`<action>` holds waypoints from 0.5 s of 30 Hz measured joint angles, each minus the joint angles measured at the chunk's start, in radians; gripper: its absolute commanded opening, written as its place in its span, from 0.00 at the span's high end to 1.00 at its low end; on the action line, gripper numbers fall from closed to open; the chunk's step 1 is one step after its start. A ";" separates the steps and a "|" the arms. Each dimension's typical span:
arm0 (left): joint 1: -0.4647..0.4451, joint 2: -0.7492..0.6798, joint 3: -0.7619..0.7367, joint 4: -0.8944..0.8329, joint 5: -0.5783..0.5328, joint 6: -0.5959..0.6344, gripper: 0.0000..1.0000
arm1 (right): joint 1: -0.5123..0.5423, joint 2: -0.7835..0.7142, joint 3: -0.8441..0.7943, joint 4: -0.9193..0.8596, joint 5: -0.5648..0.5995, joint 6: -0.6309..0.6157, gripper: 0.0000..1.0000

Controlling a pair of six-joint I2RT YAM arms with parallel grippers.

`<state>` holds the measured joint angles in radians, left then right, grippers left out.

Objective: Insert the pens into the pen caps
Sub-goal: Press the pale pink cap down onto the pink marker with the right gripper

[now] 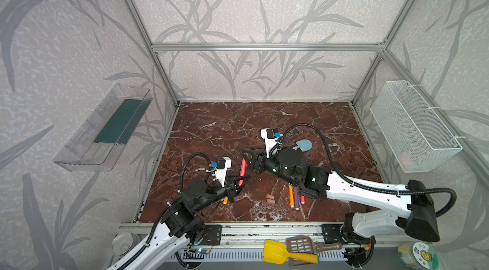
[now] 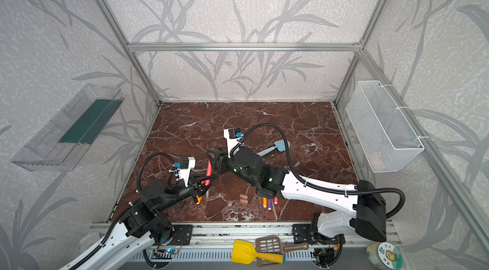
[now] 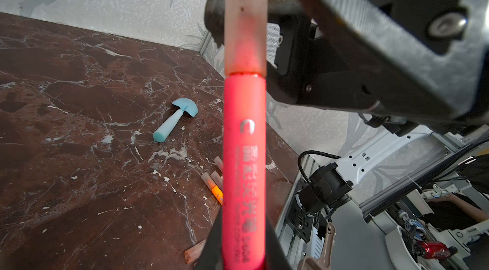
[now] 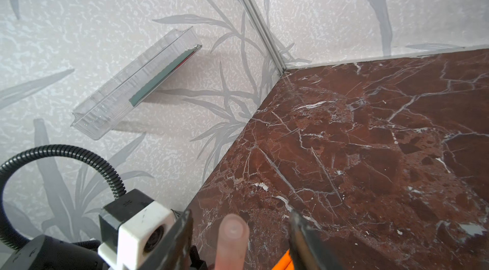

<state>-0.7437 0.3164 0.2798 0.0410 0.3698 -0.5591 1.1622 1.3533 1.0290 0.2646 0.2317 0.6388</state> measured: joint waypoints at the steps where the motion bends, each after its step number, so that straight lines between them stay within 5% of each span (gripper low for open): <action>1: 0.000 0.002 0.000 0.000 0.003 0.000 1.00 | 0.000 0.010 0.009 0.001 -0.010 -0.004 0.44; 8: 0.000 0.022 0.000 0.018 0.011 0.007 1.00 | 0.000 0.042 0.060 0.010 -0.043 -0.021 0.54; 15: -0.001 0.022 0.000 0.033 0.011 0.010 1.00 | -0.006 0.050 0.069 0.008 -0.044 -0.032 0.79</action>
<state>-0.7448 0.3382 0.2798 0.0738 0.3805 -0.5491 1.1564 1.4036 1.0977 0.2722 0.1875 0.6071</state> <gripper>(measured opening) 0.156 0.260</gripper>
